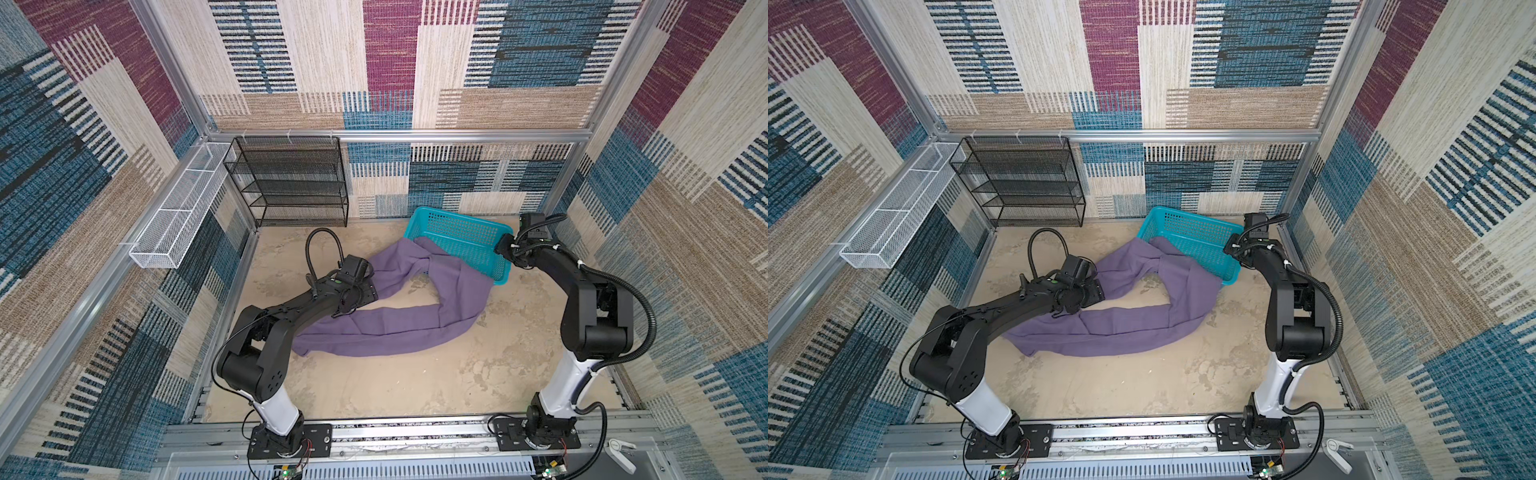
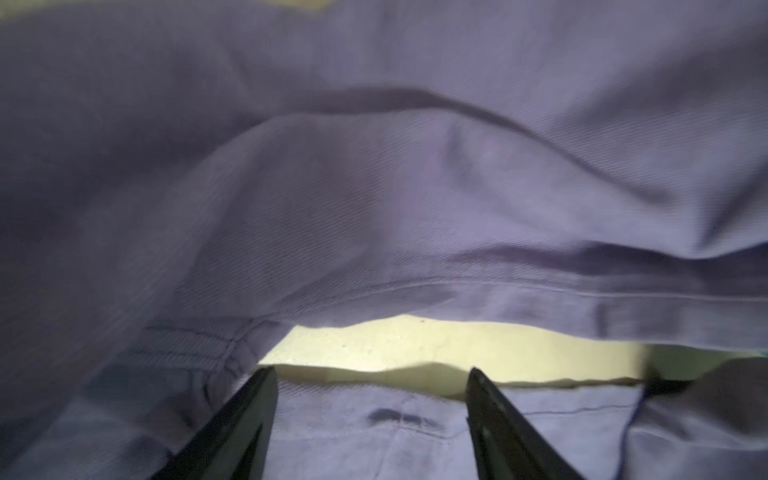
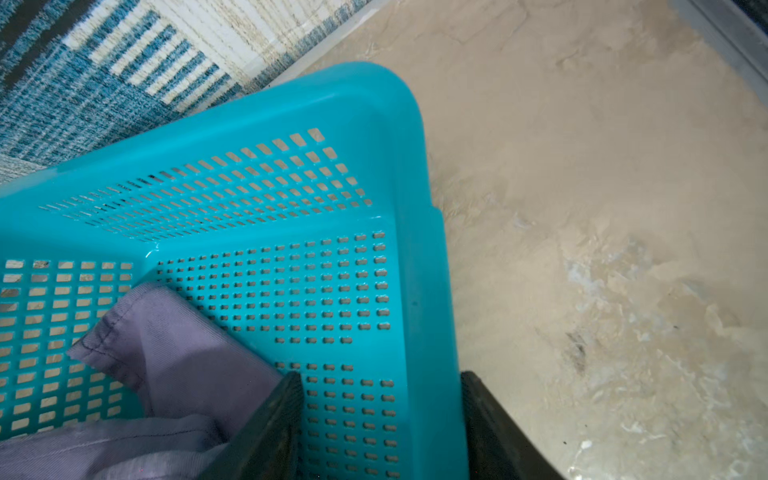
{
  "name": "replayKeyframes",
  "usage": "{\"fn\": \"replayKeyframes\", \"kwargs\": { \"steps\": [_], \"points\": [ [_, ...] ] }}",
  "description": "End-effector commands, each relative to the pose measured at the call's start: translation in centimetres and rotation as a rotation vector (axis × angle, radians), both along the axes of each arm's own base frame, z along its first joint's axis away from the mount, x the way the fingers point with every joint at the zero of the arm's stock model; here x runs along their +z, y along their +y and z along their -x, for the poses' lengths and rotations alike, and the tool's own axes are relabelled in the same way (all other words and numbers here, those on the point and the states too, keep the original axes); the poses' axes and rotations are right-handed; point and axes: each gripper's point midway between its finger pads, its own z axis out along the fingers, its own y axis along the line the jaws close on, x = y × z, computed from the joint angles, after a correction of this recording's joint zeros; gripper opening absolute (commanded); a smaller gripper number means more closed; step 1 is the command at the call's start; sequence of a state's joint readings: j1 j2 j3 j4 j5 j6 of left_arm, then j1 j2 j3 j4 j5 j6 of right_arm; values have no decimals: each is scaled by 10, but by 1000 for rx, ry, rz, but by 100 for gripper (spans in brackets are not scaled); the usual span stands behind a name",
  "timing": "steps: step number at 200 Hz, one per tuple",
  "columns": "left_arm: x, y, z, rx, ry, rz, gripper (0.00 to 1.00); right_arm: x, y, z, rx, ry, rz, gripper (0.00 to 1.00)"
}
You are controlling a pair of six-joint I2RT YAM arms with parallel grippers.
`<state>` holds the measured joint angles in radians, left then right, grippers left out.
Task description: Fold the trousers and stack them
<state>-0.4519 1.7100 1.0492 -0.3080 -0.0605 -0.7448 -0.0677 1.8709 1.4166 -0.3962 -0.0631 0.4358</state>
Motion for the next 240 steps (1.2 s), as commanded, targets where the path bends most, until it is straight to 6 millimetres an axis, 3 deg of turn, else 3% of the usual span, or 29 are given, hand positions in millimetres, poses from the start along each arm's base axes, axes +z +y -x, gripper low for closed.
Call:
{"fn": "replayKeyframes", "kwargs": {
  "steps": [1,14,55,59,125,161,198,240],
  "points": [
    [-16,10,2,35,20,-43,72,-2,4,-10,40,-1,0,48],
    [-25,12,7,43,46,-54,65,-7,0,-16,36,9,14,32],
    [-50,27,34,51,119,-91,54,-12,-33,-37,-40,7,43,13],
    [-53,29,38,51,126,-97,54,-2,-40,-44,-57,-20,50,11],
    [-67,68,80,109,184,-138,54,25,-105,-69,-166,-66,160,7],
    [-64,95,99,140,199,-180,54,21,-129,-60,-204,-22,287,6],
    [-49,110,109,175,193,-209,53,17,-148,-37,-279,-2,259,5],
    [-15,122,97,199,121,-255,53,14,-170,-14,-357,-3,238,5]
  ]
}}
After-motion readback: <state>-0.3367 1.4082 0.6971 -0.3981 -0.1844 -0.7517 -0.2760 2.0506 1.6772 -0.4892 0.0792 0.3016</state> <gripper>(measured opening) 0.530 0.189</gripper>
